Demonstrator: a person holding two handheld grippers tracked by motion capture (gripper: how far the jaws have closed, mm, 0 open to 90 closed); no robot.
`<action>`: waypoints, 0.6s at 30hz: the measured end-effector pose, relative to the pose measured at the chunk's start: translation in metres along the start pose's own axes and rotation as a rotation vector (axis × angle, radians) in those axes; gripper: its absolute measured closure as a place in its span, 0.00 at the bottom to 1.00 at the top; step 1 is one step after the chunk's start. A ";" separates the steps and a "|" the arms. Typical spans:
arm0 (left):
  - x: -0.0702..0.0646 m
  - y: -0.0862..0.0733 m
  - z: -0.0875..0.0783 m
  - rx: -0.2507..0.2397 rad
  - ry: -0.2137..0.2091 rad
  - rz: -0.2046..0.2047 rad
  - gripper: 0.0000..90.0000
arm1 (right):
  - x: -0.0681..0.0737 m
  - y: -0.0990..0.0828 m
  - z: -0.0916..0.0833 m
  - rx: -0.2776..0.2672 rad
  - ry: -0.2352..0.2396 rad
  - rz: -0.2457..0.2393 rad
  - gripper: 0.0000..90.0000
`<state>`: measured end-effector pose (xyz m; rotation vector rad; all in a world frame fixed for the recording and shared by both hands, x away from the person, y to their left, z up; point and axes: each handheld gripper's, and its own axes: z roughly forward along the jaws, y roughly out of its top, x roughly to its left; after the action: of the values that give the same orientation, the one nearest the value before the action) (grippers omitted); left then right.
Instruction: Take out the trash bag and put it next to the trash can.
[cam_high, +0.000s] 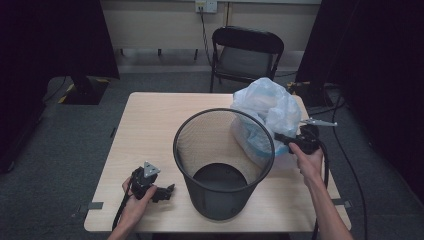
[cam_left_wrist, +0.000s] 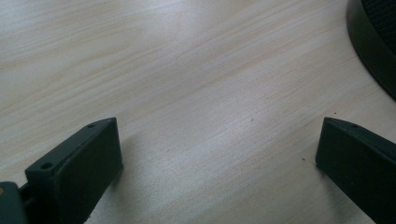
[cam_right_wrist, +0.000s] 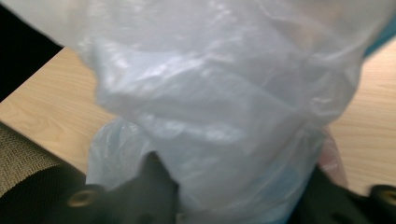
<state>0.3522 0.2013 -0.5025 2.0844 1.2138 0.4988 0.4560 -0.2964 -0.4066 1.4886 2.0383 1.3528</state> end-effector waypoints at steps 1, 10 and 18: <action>0.000 0.000 0.000 0.000 0.000 0.000 0.00 | 0.001 0.002 0.005 0.003 0.006 0.004 0.92; 0.000 0.000 0.000 0.000 0.002 0.002 0.00 | 0.034 0.049 0.029 -0.113 0.121 -0.003 0.99; 0.000 0.000 0.000 0.001 0.002 0.003 0.00 | 0.025 0.029 0.047 -0.063 0.019 0.005 0.27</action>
<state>0.3522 0.2016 -0.5024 2.0873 1.2119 0.5024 0.4941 -0.2498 -0.4011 1.4603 1.9853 1.4251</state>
